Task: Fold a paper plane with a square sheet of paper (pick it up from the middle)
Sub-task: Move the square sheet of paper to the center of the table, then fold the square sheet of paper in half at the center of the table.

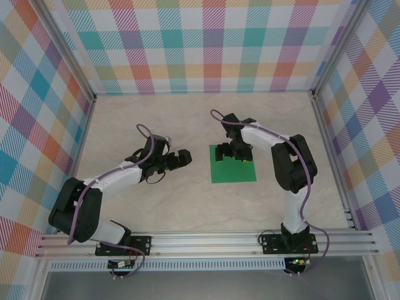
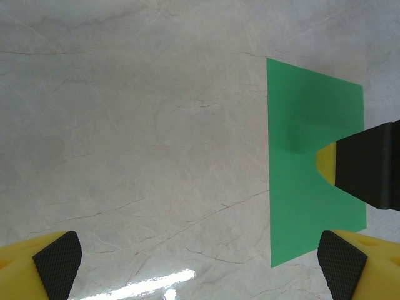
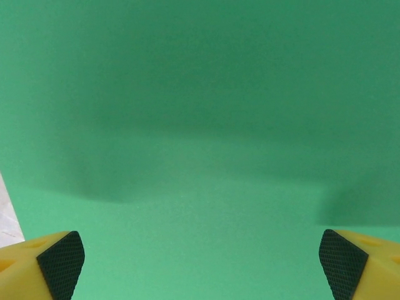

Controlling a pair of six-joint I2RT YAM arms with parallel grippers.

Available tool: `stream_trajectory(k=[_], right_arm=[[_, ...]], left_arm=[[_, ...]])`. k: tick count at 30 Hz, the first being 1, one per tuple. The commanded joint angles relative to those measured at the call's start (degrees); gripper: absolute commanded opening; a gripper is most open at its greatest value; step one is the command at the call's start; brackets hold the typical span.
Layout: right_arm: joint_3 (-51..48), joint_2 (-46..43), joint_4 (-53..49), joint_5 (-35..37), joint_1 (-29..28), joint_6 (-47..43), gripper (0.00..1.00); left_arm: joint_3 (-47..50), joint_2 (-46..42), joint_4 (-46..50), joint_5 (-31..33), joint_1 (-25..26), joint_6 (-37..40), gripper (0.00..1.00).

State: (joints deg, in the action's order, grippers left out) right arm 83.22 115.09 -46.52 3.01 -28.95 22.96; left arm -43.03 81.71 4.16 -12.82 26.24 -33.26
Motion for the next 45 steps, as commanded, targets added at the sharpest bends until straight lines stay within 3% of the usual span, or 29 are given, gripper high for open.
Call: stream_trajectory(k=[1,12,20,28,43,45], right_arm=[[3.58,3.43,-3.90,1.84,-0.58,-1.16,1.00],[-0.32,8.39,-2.04,-2.10,-0.98,0.32,0.98],[0.87,10.54,-4.96,3.91,-1.61,2.02,0.95],[0.62,13.16,-5.26,3.94,-2.60,2.13,0.96],[0.38,11.74,-3.60,2.62,-2.16,2.05,0.85],[0.28,11.72,-3.49,2.96,-2.13,2.16,0.79]], left_arm=[[-1.13,0.35,-0.52,0.33,0.56,-0.15,1.00],[-0.66,-0.55,0.71,1.05,0.57,0.57,1.00],[-0.72,-0.53,0.83,1.19,0.57,0.65,1.00],[-0.31,-0.86,0.71,1.28,0.57,0.46,1.00],[-0.46,-1.14,1.71,1.48,0.57,0.89,1.00],[-0.31,-1.31,1.67,1.56,0.56,0.84,1.00]])
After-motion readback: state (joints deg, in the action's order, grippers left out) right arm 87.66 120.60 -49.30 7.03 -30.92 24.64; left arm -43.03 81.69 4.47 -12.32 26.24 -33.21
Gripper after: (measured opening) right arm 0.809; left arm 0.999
